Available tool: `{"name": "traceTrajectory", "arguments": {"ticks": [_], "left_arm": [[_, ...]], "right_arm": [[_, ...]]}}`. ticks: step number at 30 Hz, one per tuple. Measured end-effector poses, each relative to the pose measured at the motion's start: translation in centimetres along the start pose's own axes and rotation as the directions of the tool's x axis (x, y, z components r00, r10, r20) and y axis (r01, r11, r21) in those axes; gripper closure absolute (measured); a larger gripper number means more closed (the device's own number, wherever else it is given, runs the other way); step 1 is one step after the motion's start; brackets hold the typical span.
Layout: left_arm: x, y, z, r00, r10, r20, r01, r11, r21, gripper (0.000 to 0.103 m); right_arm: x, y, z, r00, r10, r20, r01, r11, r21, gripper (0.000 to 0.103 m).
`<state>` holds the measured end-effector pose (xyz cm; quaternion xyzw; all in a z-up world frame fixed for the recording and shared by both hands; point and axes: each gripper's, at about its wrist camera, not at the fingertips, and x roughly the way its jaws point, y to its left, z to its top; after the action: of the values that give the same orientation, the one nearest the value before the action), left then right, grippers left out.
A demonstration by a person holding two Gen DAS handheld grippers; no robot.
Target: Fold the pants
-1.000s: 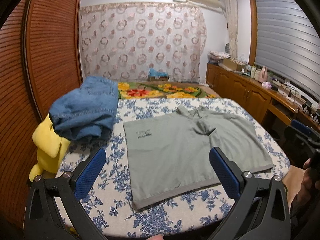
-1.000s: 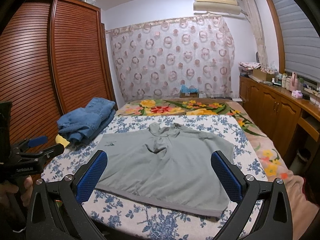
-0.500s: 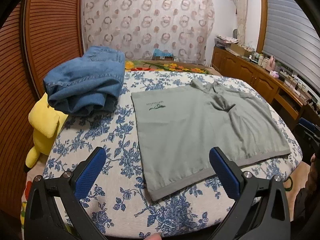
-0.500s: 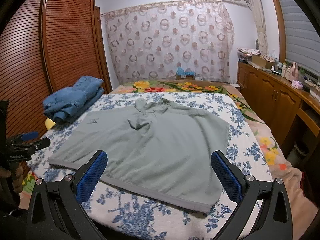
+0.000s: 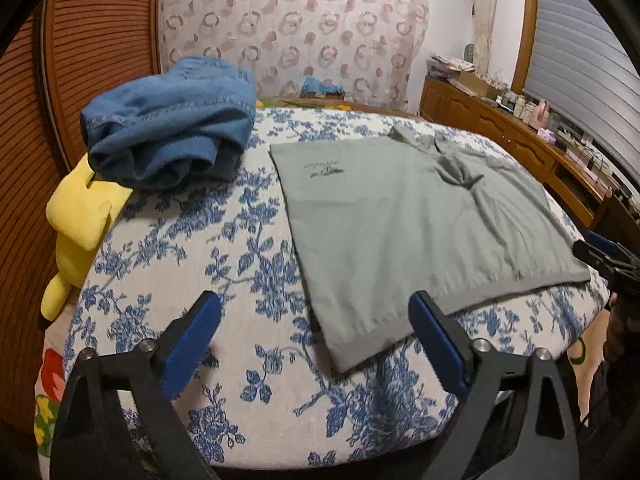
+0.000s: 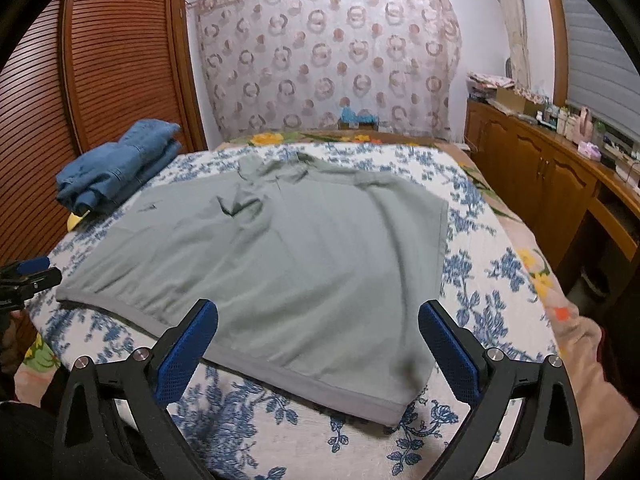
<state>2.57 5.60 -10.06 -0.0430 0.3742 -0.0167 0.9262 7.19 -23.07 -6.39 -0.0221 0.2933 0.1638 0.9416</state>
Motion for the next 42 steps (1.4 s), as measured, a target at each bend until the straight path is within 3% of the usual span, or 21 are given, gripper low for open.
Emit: {"name": "traceTrajectory", "arguments": {"ticks": [8,18,26,35,42], "left_arm": [[0.6,-0.4,-1.4,0.997,-0.058,-0.044,0.059,0.998,0.017,0.045],[0.7,-0.6,-1.8,0.996,-0.07,-0.049,0.071,0.997,0.015,0.056],[0.4,-0.5,-2.0,0.991,-0.122,-0.051,0.122,0.993,-0.005,0.089],[-1.6,-1.3,-0.9,0.986,-0.166,0.014,0.166,0.986,0.004,0.095],[-2.2,-2.5,1.2,0.977,-0.207,0.045,0.205,0.978,0.049,0.096]], "right_arm": [[-0.6,1.2,-1.1,0.999,0.008,-0.047,-0.008,1.0,0.006,0.004],[-2.2,2.1,-2.0,0.998,0.001,-0.06,0.0,1.0,0.008,0.005],[-2.7,2.9,-2.3,0.999,-0.011,-0.052,0.011,1.0,-0.008,0.005],[-2.3,2.6,-2.2,0.999,-0.008,-0.053,0.007,1.0,-0.028,0.005],[-2.2,1.5,-1.1,0.998,0.009,-0.065,-0.009,1.0,-0.008,0.014]]}}
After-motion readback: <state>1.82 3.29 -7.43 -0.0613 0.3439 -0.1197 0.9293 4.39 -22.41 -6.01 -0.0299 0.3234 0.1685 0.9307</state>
